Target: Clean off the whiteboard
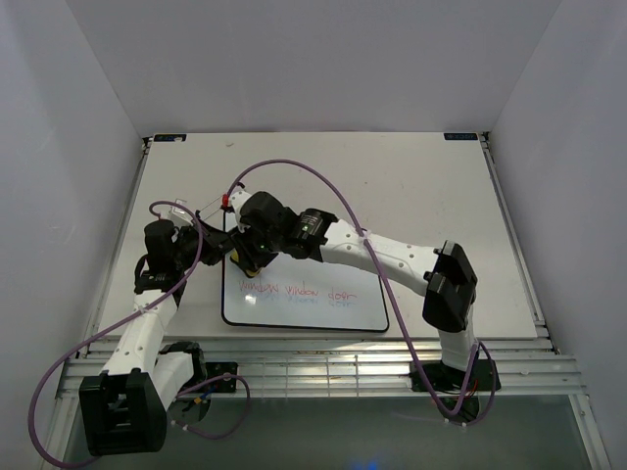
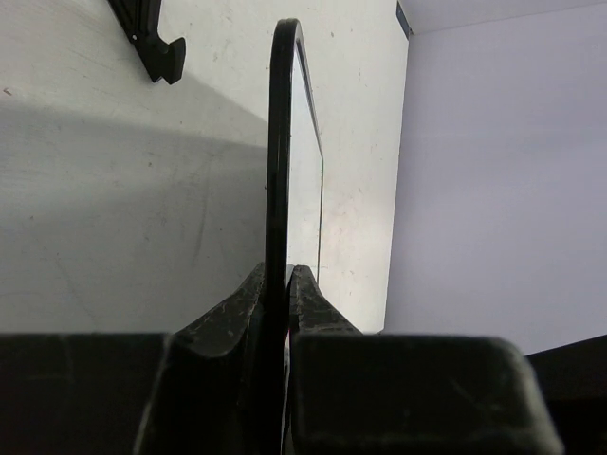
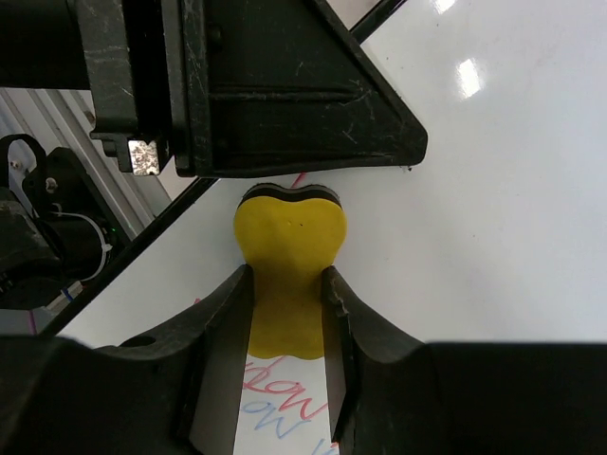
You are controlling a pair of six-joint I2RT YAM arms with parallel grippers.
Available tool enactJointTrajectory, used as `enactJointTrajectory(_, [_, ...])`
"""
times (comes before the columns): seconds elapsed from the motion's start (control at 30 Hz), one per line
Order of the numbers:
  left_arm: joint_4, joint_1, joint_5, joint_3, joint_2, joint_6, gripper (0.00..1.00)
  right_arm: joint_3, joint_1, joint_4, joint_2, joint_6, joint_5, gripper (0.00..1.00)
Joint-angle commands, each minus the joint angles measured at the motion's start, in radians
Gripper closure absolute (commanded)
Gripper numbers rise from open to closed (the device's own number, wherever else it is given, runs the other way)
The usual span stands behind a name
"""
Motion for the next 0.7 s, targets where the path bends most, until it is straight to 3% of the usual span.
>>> enactJointTrajectory(0.0, [0.019, -0.018, 0.005, 0.021, -0.026, 0.015, 1.00, 0.019, 0.032, -0.001, 0.041, 0.006, -0.017, 0.76])
enactJointTrajectory(0.4, [0.006, -0.022, 0.021, 0.021, -0.035, -0.001, 1.00, 0.156, 0.015, -0.116, 0.114, 0.053, 0.231, 0.76])
enactJointTrajectory(0.67, [0.003, -0.022, 0.024, 0.037, -0.034, 0.001, 1.00, 0.041, -0.032, -0.131, 0.091, 0.059, 0.216, 0.76])
